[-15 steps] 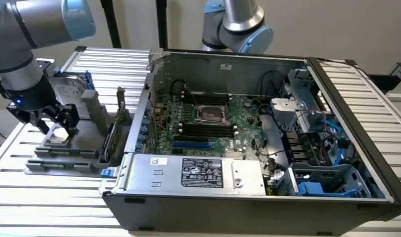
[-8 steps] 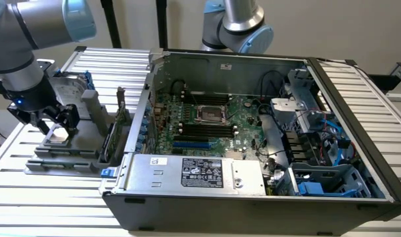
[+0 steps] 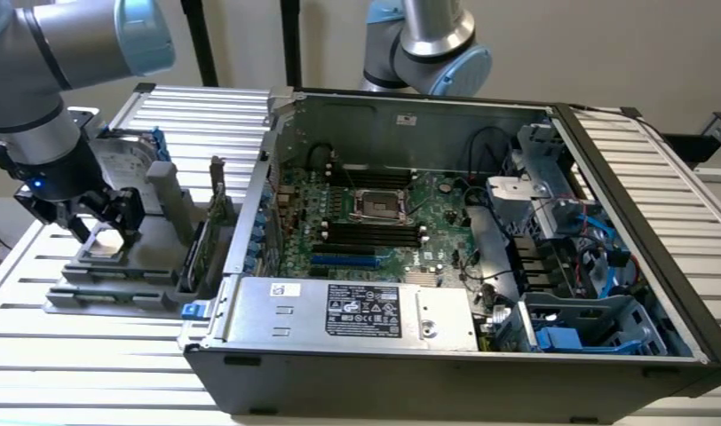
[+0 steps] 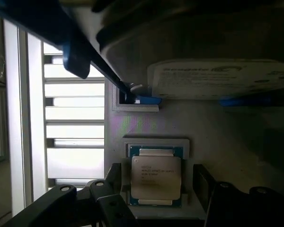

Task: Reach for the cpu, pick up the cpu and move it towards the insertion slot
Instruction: 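Pick up the cpu and move it towards the insertion slot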

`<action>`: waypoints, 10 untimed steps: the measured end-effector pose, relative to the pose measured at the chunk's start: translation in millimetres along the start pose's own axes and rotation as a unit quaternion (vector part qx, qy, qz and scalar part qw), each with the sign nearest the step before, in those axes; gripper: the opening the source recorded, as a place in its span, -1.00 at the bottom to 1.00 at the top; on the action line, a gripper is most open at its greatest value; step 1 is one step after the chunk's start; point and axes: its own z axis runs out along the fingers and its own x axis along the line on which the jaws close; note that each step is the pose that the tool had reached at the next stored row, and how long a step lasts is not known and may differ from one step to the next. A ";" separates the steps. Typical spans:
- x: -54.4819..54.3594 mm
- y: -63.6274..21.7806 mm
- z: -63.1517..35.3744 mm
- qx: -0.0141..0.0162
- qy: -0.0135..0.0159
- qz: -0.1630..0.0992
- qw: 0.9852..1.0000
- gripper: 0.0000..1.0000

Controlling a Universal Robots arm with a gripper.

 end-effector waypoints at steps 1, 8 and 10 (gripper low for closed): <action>0.0 0.0 0.5 0.000 0.000 0.000 1.000 0.42; 0.1 -0.1 2.1 0.000 0.001 -0.001 1.000 0.42; 0.5 -0.1 2.2 0.000 0.001 -0.001 1.000 0.42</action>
